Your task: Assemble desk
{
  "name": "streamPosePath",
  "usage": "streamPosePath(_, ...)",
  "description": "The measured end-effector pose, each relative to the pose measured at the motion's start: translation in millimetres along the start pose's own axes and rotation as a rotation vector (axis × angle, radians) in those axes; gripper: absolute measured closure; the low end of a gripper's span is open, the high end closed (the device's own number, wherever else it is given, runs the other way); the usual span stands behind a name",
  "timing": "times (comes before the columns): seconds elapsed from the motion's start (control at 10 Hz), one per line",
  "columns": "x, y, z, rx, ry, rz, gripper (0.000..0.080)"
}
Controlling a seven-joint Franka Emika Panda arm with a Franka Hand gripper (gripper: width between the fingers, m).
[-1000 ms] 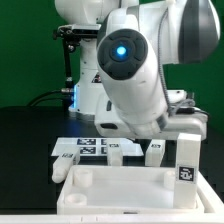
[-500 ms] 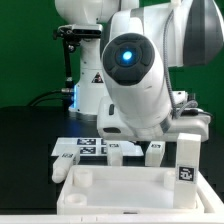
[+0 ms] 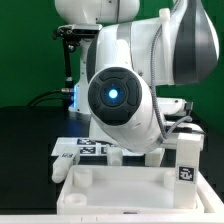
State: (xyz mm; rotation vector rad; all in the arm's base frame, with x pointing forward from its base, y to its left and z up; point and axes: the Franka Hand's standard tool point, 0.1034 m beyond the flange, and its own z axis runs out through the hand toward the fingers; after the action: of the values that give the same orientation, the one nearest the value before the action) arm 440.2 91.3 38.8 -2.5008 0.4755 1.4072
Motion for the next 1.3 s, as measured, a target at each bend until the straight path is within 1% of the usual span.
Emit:
streamPosePath(0.2,8.2,2.8,9.7,0.053,-0.037,0.065,0.015)
streamPosePath(0.3,9.8,2.8,13.2,0.05,-0.044,0.08,0.015)
streamPosePath(0.4,11.9,-1.0,17.7,0.048,-0.04,0.074,0.015)
streamPosePath(0.5,16.3,-0.8,23.4,0.045,-0.027,0.077,0.015)
streamPosePath(0.7,16.7,-0.4,24.6,0.046,-0.027,0.078,0.015)
streamPosePath(0.8,16.8,-0.1,24.5,0.046,-0.027,0.078,0.0266)
streamPosePath(0.9,16.9,0.1,24.4,0.047,-0.027,0.078,0.0401)
streamPosePath(1.0,16.8,0.1,24.3,0.047,-0.028,0.078,0.0401)
streamPosePath(1.1,16.8,0.3,24.2,0.047,-0.028,0.079,0.0514)
streamPosePath(1.2,16.5,0.6,22.5,0.049,-0.025,0.078,0.0514)
streamPosePath(1.3,8.3,0.2,8.1,0.056,-0.011,0.07,0.0514)
